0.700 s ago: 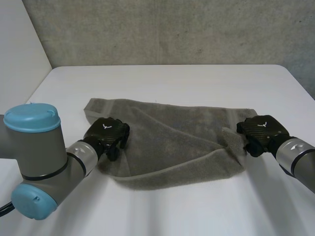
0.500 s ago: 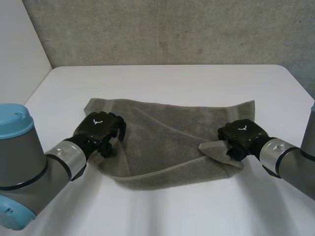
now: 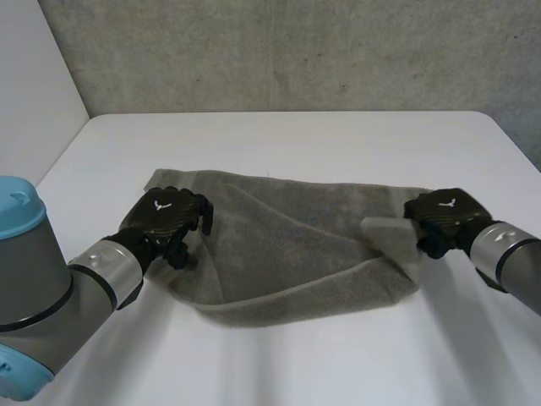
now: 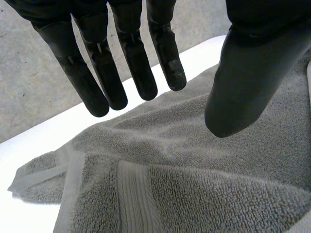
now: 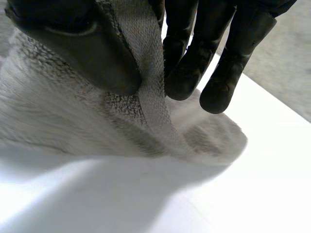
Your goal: Fold the towel.
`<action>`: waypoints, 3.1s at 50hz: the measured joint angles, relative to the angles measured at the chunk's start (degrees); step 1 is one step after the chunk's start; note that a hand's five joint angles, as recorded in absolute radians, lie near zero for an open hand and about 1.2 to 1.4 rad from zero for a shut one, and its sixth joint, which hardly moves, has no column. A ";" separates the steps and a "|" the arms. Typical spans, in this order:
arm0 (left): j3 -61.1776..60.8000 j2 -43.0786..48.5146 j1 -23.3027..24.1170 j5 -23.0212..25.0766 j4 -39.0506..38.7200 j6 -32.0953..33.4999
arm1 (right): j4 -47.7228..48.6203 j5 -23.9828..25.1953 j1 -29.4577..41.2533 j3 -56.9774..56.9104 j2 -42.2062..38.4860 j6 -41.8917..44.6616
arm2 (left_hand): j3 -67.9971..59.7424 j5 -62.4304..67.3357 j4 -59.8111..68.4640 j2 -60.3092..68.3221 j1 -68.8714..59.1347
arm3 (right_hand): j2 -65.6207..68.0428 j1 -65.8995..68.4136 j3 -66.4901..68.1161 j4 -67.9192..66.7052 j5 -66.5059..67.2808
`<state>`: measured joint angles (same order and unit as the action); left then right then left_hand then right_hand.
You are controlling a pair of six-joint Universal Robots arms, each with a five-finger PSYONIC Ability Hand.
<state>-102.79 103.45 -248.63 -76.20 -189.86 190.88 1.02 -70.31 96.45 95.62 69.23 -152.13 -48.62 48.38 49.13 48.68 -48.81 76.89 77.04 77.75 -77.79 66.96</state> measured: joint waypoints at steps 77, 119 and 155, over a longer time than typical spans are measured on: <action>3.96 16.68 -6.84 3.25 -2.59 23.01 | 0.27 1.94 -3.47 2.28 -0.52 0.52 | 5.09 -5.64 -5.41 -5.14 5.23 | 0.01 0.00 0.00 0.00 0.00; 12.01 21.81 -3.35 2.74 -3.19 22.46 | 0.36 1.89 -3.75 1.60 -2.32 0.60 | -39.54 36.67 37.78 37.10 -33.99 | 0.00 0.00 0.00 0.00 0.00; 9.12 -10.98 -12.75 -2.59 -1.08 -9.08 | 7.11 10.18 -5.19 -1.23 19.46 -20.96 | -39.86 36.68 37.80 37.39 -34.52 | 0.00 0.01 0.00 0.00 0.00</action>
<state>-93.67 92.47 -261.39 -78.79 -190.94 181.80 8.13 -60.13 91.26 94.40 88.68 -173.08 -88.48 85.06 86.93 86.07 -83.33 76.89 77.05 77.75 -77.78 66.96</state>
